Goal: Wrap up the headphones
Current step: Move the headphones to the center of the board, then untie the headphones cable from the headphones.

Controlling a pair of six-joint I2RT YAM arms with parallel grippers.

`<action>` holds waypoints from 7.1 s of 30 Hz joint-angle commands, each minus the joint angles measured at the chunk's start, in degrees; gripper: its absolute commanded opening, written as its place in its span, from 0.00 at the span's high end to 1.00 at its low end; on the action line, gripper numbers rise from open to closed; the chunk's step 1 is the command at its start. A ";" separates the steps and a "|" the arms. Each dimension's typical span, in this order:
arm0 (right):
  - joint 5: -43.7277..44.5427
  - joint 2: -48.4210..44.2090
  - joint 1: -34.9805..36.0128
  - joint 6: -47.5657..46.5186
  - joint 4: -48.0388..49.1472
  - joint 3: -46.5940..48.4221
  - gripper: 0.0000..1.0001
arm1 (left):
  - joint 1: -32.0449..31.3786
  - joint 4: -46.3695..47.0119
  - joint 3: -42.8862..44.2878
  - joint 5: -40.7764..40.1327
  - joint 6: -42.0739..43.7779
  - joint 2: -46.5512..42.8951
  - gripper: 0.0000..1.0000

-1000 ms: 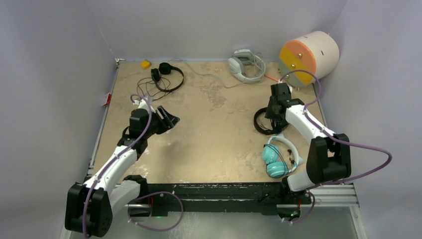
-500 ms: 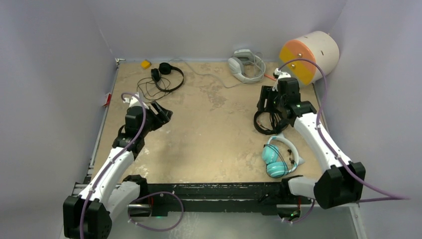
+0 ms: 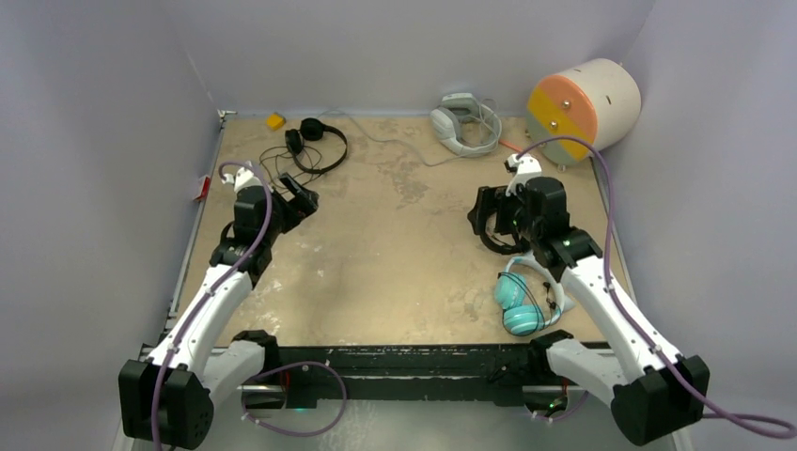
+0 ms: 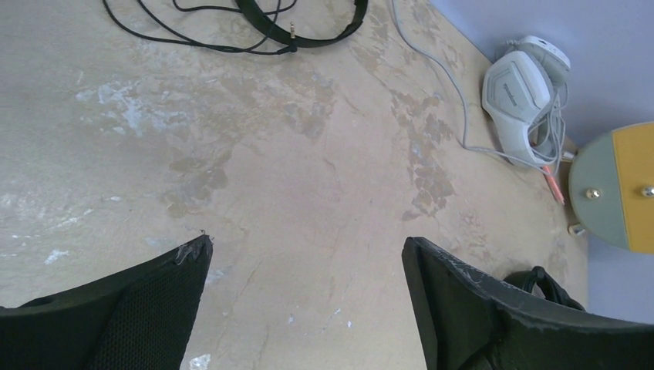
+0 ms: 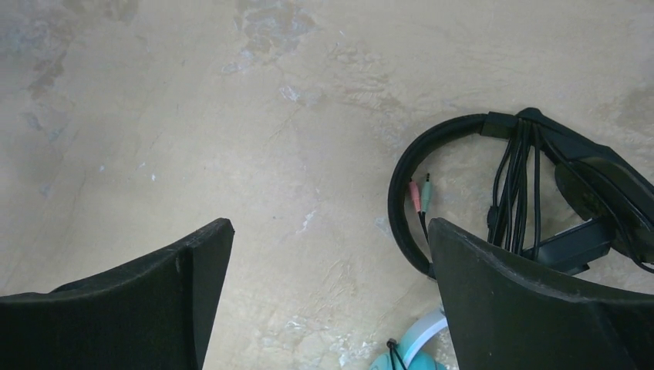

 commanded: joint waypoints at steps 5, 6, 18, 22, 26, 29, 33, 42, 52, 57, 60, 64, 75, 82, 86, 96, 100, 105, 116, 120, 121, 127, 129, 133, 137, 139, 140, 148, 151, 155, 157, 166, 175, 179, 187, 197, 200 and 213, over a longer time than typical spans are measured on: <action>4.98 -10.70 -0.09 -0.53 12.61 -9.87 0.01 | -0.24 2.30 -4.96 -7.78 2.15 -7.46 0.00; 5.42 -11.96 -0.08 -0.99 14.46 -11.45 0.01 | -0.35 3.77 -6.56 -7.56 2.15 -8.85 0.00; 2.79 -14.71 -0.03 1.98 13.26 -12.97 0.01 | -0.41 9.20 -6.92 -7.85 4.61 -4.24 0.02; 1.68 -15.54 0.00 1.95 11.65 -12.47 0.02 | -0.29 -0.42 4.90 -10.84 -0.01 8.91 0.03; 0.14 -16.53 -0.05 1.71 11.23 -12.59 0.03 | -0.28 -4.70 17.98 -9.92 2.12 22.41 0.07; -0.95 -17.22 0.00 1.65 11.70 -13.01 0.03 | -0.29 -6.48 26.43 -10.03 2.23 30.61 0.11; -2.46 -18.16 0.00 1.91 12.67 -13.80 0.03 | -0.28 -5.35 34.11 -9.83 0.12 38.86 0.16; -2.60 -18.99 -0.05 1.65 12.85 -13.55 0.03 | -0.28 -21.78 57.51 -19.06 -7.94 59.20 0.18; -3.66 -18.99 -0.03 1.78 13.40 -13.95 0.03 | -0.37 -28.34 71.42 -20.10 -10.94 73.63 0.20; -4.26 -19.27 -0.02 2.01 13.44 -13.90 0.03 | -0.20 -32.24 78.17 -18.91 -12.73 79.56 0.20; -4.31 -19.60 0.00 2.15 13.12 -13.83 0.03 | -0.11 -33.75 78.68 -18.98 -13.90 80.56 0.20; -4.35 -20.59 -0.02 2.53 12.04 -13.81 0.04 | -0.11 -36.84 76.28 -20.59 -15.69 79.11 0.34; -6.08 -22.51 0.00 4.77 7.55 -10.39 0.04 | -8.66 -38.64 55.97 -26.96 -5.62 60.59 0.91; -9.89 -22.21 -0.01 6.31 6.07 -9.65 0.04 | -25.10 -32.45 27.61 -25.46 -8.39 38.59 1.00; -13.02 -19.77 -0.02 6.26 4.56 -8.65 0.04 | -33.22 -32.34 20.32 -25.89 -6.00 30.46 1.00; -21.99 -7.45 0.09 6.81 3.70 -7.89 0.03 | -37.15 -11.06 4.66 -1.10 20.29 18.00 0.96; -18.28 -1.80 4.32 4.21 1.71 -6.22 0.02 | -37.20 -6.56 3.31 6.70 25.81 14.32 0.80; -10.13 3.36 12.70 0.77 1.29 -4.35 0.01 | -38.07 -3.17 4.53 11.88 30.91 16.21 0.33; -3.49 6.72 17.33 -4.51 2.95 -3.50 0.03 | -38.07 -16.04 1.21 -5.12 5.16 2.30 0.09; -1.33 6.34 17.57 -4.00 4.58 -3.38 0.01 | -38.07 -24.62 -2.44 -6.33 -8.41 -4.39 0.08; -1.62 6.53 17.62 -3.97 4.79 -3.27 0.01 | -38.03 -25.22 -3.42 -5.34 -9.56 -6.12 0.08; -4.32 9.12 19.30 -7.21 5.77 -1.96 0.01 | -38.65 -19.49 -12.59 5.38 -21.97 -13.32 0.11; -4.70 9.94 20.89 -8.59 6.27 -1.90 0.01 | -39.91 -17.87 -15.44 5.73 -25.68 -13.16 0.13; -7.03 12.37 25.17 -11.84 6.73 -1.67 0.02 | -41.28 -17.43 -17.64 1.90 -28.44 -9.42 0.15; -3.93 16.23 28.62 -14.80 5.76 -0.02 0.09 | -41.54 -16.80 -16.22 -1.41 -27.15 -4.13 0.21; -2.69 17.34 29.55 -15.69 5.99 0.51 0.12 | -41.52 -16.03 -15.32 -2.64 -25.37 -2.03 0.28; -2.30 17.61 29.90 -16.03 6.66 0.53 0.13 | -41.53 -15.62 -14.93 -3.01 -24.44 -1.01 0.30; -1.38 19.37 32.22 -16.99 8.23 0.99 0.15 | -41.52 -13.03 -12.19 -5.30 -20.27 4.94 0.45; -1.52 20.02 32.39 -17.47 8.63 1.04 0.15 | -41.50 -11.20 -11.47 -5.59 -19.81 6.50 0.45; -1.48 23.39 33.29 -17.86 8.22 2.43 0.15 | -41.50 -10.14 -9.80 -6.04 -19.35 9.40 0.46; -0.77 24.86 34.11 -17.96 8.74 2.91 0.17 | -41.50 -10.18 -8.99 -6.34 -19.05 11.00 0.47; 5.57 32.14 36.72 -18.80 10.22 4.23 0.33 | -41.55 -17.08 -6.56 -9.66 -16.86 9.56 0.45; 7.44 20.86 36.74 -9.89 14.20 -3.31 0.65 | -41.73 -22.27 -5.44 -5.49 -10.63 -1.38 0.34; 8.62 15.54 36.63 -5.74 14.73 -5.86 0.70 | -41.91 -22.89 -3.37 -2.43 -5.35 -5.74 0.30; 7.89 16.50 35.96 1.37 8.74 -2.48 0.72 | -46.23 -25.13 -0.09 -10.63 -3.59 0.60 0.38; 2.68 16.32 34.14 3.42 8.96 -2.41 0.73 | -48.08 -21.80 -0.64 -18.10 -4.97 7.22 0.50; 1.07 15.95 34.10 3.54 9.00 -2.45 0.73 | -48.17 -18.53 -1.50 -17.21 -3.93 8.13 0.52; -1.51 14.26 34.08 3.93 10.00 -3.41 0.66 | -48.18 -18.98 2.82 -21.50 -2.98 18.32 0.91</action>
